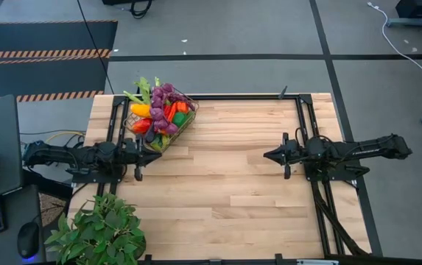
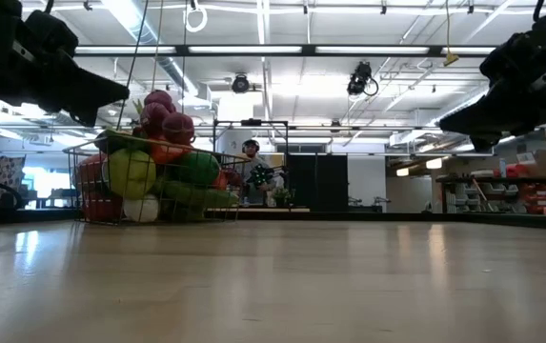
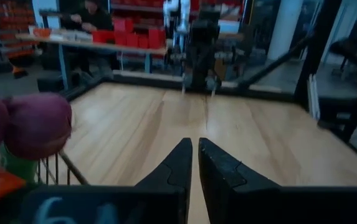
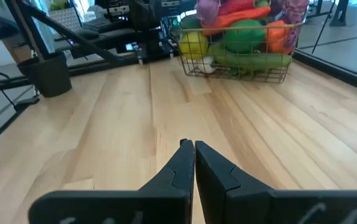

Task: Build produce basket
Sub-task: Return to Home Position

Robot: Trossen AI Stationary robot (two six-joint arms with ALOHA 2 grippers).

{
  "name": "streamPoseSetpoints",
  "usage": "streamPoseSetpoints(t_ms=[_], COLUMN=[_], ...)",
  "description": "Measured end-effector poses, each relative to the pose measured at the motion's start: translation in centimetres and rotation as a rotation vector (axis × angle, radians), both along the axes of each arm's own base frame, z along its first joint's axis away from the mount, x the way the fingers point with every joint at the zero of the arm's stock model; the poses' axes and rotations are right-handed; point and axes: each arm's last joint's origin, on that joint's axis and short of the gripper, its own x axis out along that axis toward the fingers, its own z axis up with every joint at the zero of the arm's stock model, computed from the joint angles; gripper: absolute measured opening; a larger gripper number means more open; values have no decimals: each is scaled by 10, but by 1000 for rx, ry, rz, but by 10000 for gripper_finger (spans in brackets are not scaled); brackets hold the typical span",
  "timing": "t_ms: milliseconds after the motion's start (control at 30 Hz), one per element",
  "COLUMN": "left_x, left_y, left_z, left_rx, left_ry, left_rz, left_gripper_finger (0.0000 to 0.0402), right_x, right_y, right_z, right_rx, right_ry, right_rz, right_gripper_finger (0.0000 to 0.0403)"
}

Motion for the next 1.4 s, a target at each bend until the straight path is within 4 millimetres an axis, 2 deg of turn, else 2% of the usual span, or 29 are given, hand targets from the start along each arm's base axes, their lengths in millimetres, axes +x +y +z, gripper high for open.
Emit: streamPoseSetpoints(t_ms=[333, 800, 1033, 1400], left_x=[-11, -11, -11, -11], left_y=[1, -3, -3, -3], left_z=[14, 13, 13, 13], left_rx=[-15, -18, -17, -17], left_ry=[-170, -159, -154, -154], left_rz=[0, -40, -38, -38], left_gripper_finger=[24, 33, 24, 34], right_x=[-5, -14, -13, -13], right_y=[0, -1, -1, -1], right_z=[8, 20, 23, 23], right_rx=[5, 12, 14, 14], right_ry=[-94, -242, -266, -271], right_rz=[0, 0, 0, 0], right_gripper_finger=[19, 19, 19, 19])
